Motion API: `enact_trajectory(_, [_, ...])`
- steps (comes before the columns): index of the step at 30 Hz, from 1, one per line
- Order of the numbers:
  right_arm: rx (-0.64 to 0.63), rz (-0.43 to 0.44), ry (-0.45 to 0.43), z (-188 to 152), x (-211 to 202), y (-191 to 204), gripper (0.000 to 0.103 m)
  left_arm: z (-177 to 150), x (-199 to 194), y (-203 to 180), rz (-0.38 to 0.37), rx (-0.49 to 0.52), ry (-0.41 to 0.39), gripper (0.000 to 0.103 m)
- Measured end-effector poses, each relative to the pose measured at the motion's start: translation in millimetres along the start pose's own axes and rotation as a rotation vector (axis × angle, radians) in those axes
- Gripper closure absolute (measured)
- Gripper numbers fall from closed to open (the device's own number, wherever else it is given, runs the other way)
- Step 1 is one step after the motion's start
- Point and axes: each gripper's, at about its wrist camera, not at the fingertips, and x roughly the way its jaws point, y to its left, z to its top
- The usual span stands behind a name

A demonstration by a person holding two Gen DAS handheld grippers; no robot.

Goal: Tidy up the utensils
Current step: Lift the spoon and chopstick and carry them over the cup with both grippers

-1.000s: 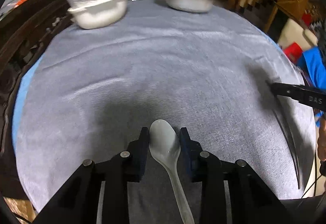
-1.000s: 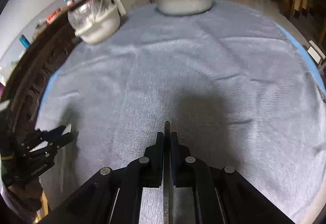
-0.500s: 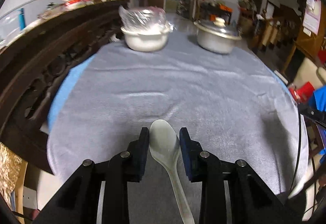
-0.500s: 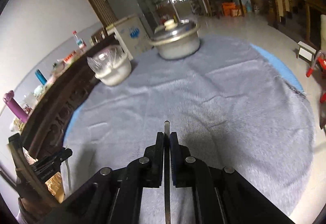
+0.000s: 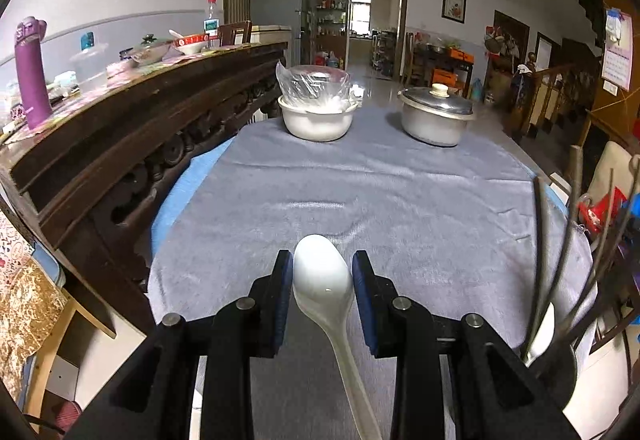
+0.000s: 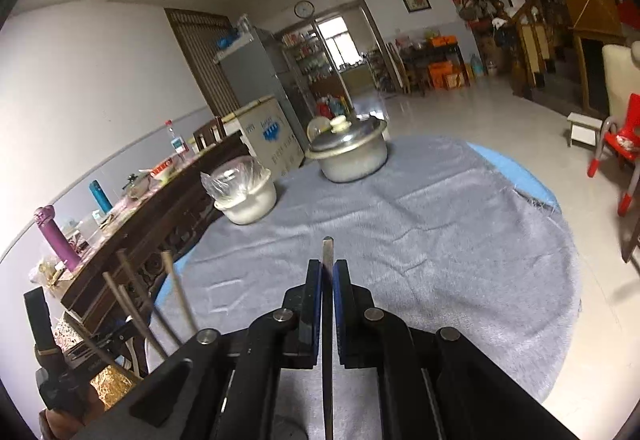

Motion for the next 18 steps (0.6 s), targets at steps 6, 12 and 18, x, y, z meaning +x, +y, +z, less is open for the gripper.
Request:
enact_trajectory(6, [-0.040, 0.012, -0.030, -2, -20, 16, 0.096, -1, -18, -7, 0.007, 0.020, -0.021, 0.071])
enact_trajectory(12, [-0.066, 0.026, -0.044, -5, -31, 29, 0.096, -2, -36, -15, 0.020, 0.048, -0.054, 0.071])
enact_trajectory(18, [-0.078, 0.042, -0.060, -7, -41, 38, 0.096, -1, -50, -22, 0.019, 0.062, -0.075, 0.071])
